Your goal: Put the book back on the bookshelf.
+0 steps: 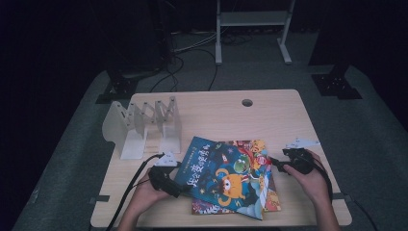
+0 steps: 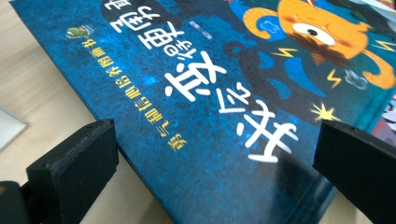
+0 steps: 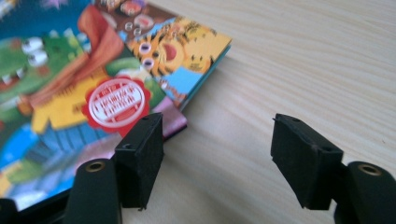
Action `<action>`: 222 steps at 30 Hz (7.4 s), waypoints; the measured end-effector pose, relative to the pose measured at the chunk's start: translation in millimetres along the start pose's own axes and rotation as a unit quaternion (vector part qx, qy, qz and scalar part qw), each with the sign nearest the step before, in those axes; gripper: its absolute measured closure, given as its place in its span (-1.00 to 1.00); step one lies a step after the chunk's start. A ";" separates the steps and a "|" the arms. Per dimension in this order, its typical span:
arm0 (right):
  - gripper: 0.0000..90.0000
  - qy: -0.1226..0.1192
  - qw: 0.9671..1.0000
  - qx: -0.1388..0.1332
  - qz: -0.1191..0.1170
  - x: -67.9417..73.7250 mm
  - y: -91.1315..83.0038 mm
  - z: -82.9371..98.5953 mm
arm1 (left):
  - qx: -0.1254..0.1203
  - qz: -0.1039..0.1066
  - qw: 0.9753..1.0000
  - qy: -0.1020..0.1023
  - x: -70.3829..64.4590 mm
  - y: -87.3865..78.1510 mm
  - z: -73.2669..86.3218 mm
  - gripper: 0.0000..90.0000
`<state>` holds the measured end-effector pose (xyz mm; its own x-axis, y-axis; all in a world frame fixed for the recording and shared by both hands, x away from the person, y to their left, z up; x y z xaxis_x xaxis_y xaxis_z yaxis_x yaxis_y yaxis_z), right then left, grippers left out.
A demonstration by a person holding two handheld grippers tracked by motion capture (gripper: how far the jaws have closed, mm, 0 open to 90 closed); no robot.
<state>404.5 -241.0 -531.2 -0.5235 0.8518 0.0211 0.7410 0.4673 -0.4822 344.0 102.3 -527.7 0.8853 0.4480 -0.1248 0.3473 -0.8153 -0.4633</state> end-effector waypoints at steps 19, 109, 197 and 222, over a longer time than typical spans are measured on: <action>-0.34 0.021 0.997 0.005 -0.069 36.1 -12.2 9.6 | 0.006 0.022 1.000 0.000 -19.9 7.9 2.0 -1.00; -0.23 -0.096 0.983 -0.013 -0.155 99.8 -14.7 15.8 | -0.066 0.012 0.995 -0.077 1.2 -58.2 -52.4 -1.00; -0.30 0.018 0.998 -0.043 0.047 3.0 -4.9 9.5 | 0.121 0.051 0.991 -0.004 25.7 -49.3 -250.2 0.67; -0.58 0.062 0.991 0.000 0.117 -46.6 14.1 35.6 | 0.139 0.036 0.989 0.031 12.3 -62.2 -271.5 0.83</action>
<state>424.4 -282.5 -570.2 -0.2819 0.9593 0.0174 0.8361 0.2545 -0.4860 417.3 59.0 -262.2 0.9246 0.3628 -0.1159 0.1925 -0.7078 -0.6796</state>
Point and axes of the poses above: each handheld gripper's, and its own axes: y roughly forward along the jaws, z roughly out of its underside, x roughly to its left, the point moved 10 cm from there along y, roughly forward along the jaws, and after that the axes turned 13 degrees about -x, right-handed, at the moved point
